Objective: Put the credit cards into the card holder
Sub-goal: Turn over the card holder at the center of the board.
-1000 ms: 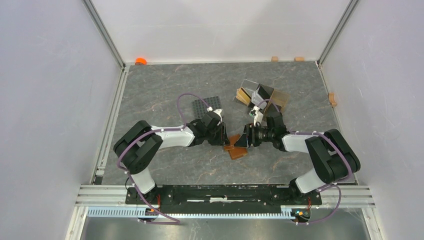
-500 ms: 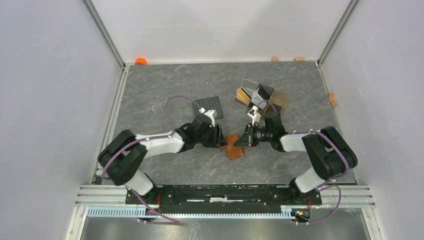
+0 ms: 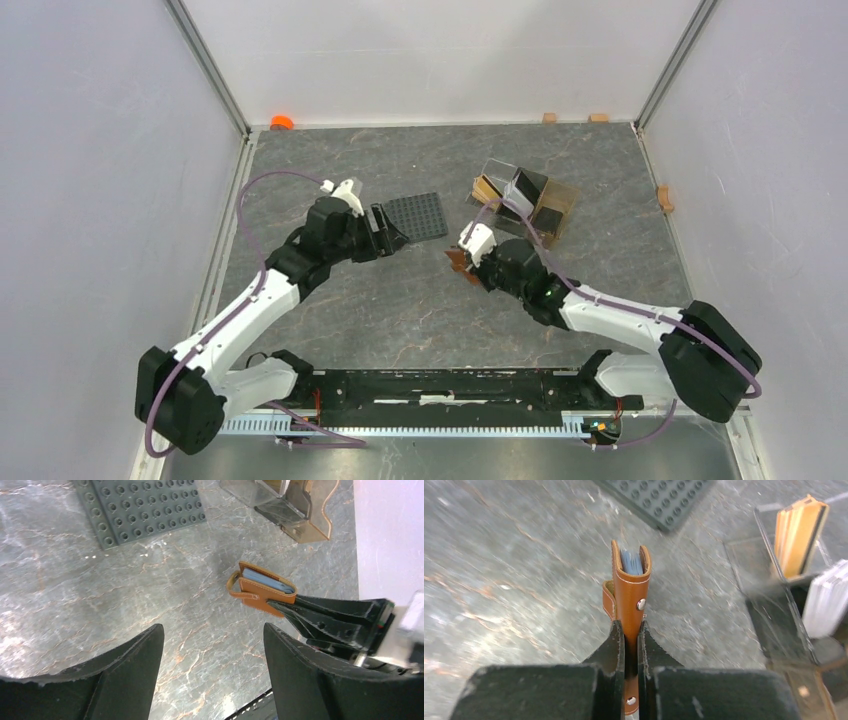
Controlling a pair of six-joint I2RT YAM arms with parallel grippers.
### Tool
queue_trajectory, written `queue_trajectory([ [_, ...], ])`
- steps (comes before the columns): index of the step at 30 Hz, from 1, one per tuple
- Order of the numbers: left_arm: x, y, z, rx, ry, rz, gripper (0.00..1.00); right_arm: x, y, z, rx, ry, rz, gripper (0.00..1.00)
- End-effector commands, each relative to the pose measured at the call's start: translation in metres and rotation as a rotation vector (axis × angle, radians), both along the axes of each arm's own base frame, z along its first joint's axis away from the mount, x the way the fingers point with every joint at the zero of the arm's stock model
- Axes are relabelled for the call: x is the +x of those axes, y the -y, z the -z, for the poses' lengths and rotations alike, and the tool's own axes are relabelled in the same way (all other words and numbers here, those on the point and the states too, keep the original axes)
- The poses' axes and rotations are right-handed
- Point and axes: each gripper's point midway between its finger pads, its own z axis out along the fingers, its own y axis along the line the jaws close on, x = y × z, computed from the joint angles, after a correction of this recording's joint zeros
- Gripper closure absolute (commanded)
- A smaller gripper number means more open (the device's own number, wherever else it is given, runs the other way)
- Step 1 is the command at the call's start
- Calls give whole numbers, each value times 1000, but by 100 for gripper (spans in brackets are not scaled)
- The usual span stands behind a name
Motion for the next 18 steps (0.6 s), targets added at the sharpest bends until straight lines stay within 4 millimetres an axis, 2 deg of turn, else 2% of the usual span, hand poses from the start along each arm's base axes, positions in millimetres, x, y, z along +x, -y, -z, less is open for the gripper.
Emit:
queue_trajectory([
  [1,-10,-17,1,55,-15,17,20,11,28,-2,-224,229,99,100],
  [5,-14,-14,10,40,-22,43,20,-16,18,8,-385,326,51,99],
  [6,-14,-12,12,31,-19,54,20,-20,18,12,-434,341,54,97],
  [10,-19,-6,24,11,-28,90,21,-43,15,27,-547,333,45,77],
  [12,-21,-4,32,8,-44,104,23,-57,10,31,-532,304,20,62],
  [14,-24,-2,38,4,-59,121,23,-75,-2,29,-471,262,-34,45],
  [18,-29,12,44,-9,-57,166,24,-104,-20,14,-264,119,-79,24],
])
